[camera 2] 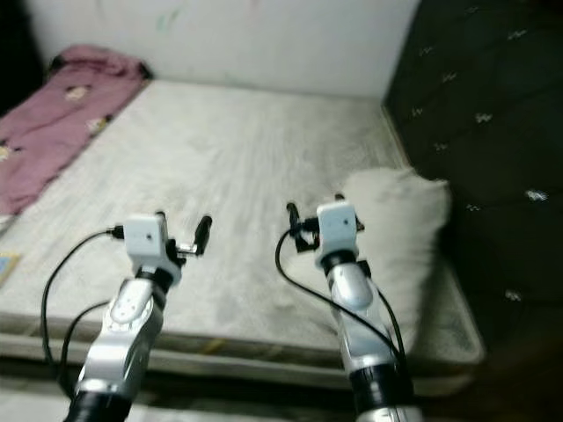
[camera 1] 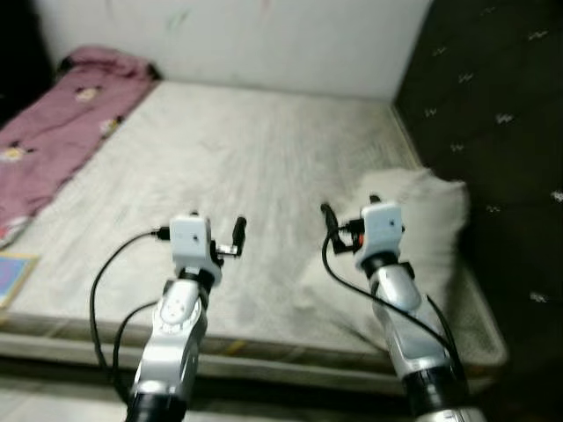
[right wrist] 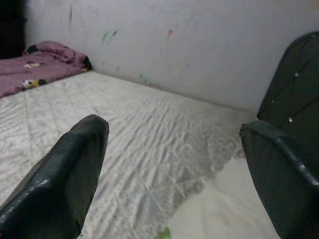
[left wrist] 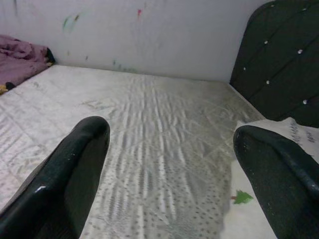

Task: Clean up the room

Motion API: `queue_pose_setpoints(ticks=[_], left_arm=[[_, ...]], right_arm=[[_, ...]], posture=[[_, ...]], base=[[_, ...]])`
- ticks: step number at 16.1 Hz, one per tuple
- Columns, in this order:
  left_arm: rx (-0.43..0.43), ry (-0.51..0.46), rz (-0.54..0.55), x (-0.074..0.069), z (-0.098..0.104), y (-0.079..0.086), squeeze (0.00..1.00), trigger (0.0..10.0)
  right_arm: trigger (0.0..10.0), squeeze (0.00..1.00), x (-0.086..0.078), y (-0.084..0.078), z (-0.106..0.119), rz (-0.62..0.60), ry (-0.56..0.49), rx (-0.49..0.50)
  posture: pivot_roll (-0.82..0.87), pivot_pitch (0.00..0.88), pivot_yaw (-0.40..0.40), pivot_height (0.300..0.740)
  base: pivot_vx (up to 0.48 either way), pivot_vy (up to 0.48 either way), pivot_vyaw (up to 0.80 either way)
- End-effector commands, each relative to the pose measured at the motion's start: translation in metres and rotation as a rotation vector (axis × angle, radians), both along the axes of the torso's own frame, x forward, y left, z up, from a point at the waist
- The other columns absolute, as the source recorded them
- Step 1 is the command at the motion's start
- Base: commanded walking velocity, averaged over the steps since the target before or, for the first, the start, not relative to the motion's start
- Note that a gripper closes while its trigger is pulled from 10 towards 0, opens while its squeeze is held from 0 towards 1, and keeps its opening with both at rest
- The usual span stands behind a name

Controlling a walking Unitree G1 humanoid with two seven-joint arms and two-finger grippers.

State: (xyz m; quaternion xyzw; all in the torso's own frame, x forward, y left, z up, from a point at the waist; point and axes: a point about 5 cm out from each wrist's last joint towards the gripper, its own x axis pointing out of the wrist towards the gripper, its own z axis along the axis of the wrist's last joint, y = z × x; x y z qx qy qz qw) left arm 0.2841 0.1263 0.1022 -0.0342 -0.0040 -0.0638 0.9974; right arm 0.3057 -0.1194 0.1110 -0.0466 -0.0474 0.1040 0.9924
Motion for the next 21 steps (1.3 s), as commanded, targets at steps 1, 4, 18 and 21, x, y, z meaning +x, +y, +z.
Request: queue_pose_setpoints(ticks=[1, 4, 18, 21], left_arm=[[0.007, -0.005, 0.012, 0.0004, 0.0013, 0.0042, 0.0, 10.0], [0.008, -0.006, 0.012, 0.0003, 0.0012, 0.0037, 0.0, 10.0], [-0.038, -0.032, -0.017, -0.0003, 0.004, 0.0011, 0.0, 10.0], [-0.039, -0.035, -0.021, -0.0001, 0.0043, 0.0011, 0.0, 10.0]], right_arm=[[10.0, 0.0, 0.0003, 0.0062, 0.0031, 0.025, -0.011, 0.004], [10.0, 0.0, 0.0002, 0.0063, 0.0027, 0.028, -0.009, 0.002], [10.0, 0.0, -0.0001, 0.0087, 0.0031, 0.048, -0.02, -0.019], [10.0, 0.0, 0.0005, 0.0085, 0.0029, 0.046, -0.018, -0.018]], posture=[[0.01, 0.0, -0.025, 0.74], [0.01, 0.0, -0.028, 0.74], [0.01, 0.0, -0.03, 0.74], [0.01, 0.0, -0.03, 0.74]], base=[[0.0, -0.39, 0.0], [0.0, -0.308, 0.0], [0.017, 0.0, 0.06], [0.251, 0.0, 0.0]])
